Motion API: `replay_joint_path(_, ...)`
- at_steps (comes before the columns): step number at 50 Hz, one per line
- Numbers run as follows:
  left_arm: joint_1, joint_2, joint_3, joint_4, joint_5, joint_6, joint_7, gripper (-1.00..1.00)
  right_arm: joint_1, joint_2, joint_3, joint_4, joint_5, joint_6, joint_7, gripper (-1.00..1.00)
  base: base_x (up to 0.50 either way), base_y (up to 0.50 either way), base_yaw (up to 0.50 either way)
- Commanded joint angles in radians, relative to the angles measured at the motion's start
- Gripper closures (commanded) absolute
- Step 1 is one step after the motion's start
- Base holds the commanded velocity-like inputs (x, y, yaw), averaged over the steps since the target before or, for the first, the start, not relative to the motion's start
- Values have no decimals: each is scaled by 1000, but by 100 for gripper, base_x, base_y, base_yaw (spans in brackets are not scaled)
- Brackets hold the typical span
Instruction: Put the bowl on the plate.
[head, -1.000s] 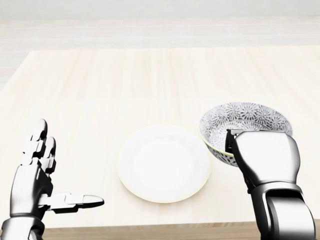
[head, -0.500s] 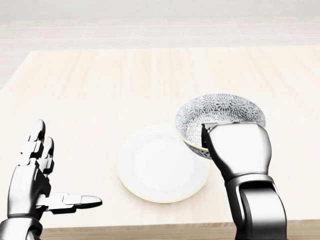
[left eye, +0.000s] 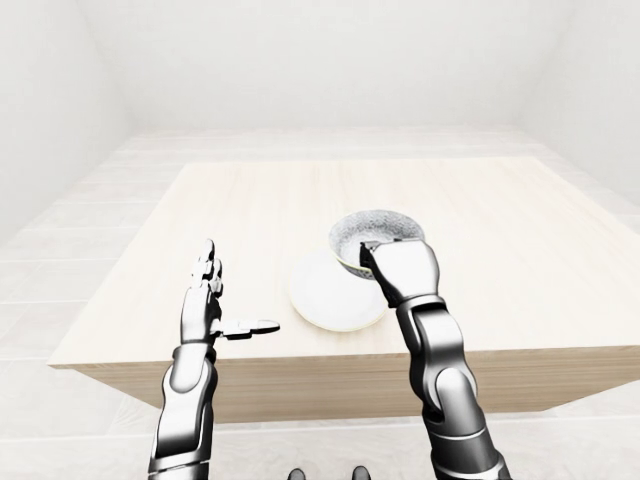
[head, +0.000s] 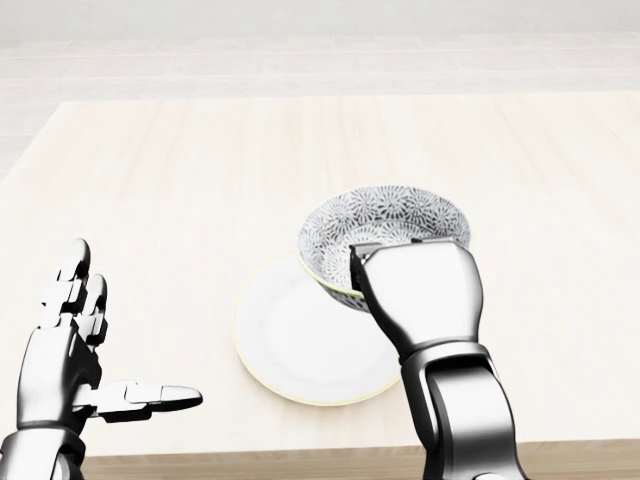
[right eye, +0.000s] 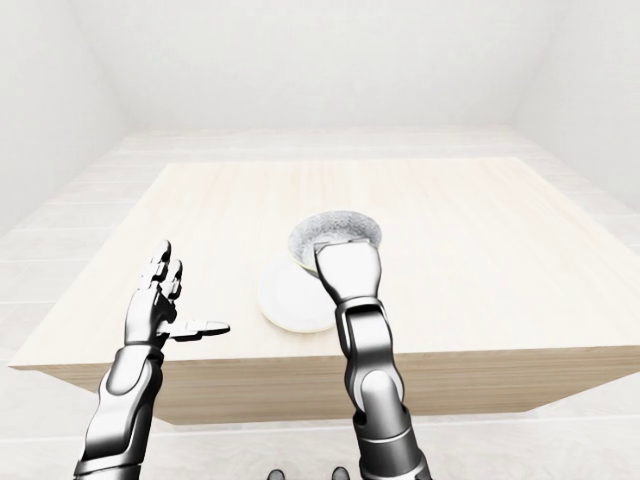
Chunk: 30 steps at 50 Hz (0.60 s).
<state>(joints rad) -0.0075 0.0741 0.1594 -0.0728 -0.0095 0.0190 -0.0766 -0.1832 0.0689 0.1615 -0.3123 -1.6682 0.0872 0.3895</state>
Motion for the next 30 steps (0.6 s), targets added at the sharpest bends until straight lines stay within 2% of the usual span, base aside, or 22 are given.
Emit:
replay_joint_path(1, -6, 7, 4, 14, -4, -5, 2, -100, -6, 25, 42, 33, 42, 0, -51, 31, 0, 0, 0)
replay_joint_path(6, -18, 10, 9, 38, -4, -12, 6, -100, -7, 36, 54, 42, 56, 0, -58, 29, 0, 0, 0)
replay_joint_path(11, -10, 11, 9, 25, -9, -6, 4, -100, -1, 50, 75, 34, 66, 0, -63, 29, 0, 0, 0)
replay_joint_path(14, -4, 11, 9, 23, -5, -10, 4, -100, 0, 58, 89, 25, 65, 0, -55, 28, 0, 0, 0)
replay_joint_path(18, -1, 13, 16, 8, -13, 1, 0, -100, 20, 67, 116, -3, 60, 0, -50, 28, 0, 0, 0)
replay_joint_path(21, 0, 12, 17, 6, -13, 0, -1, -100, 35, 71, 132, -14, 60, 0, -51, 28, 0, 0, 0)
replay_joint_path(26, 0, 10, 16, 22, -8, -13, 0, -100, 61, 70, 150, -17, 63, 0, -68, 27, 0, 0, 0)
replay_joint_path(30, 2, 12, 18, 10, -13, -3, -3, -100, 62, 70, 148, 8, 81, 0, -93, 29, 0, 0, 0)
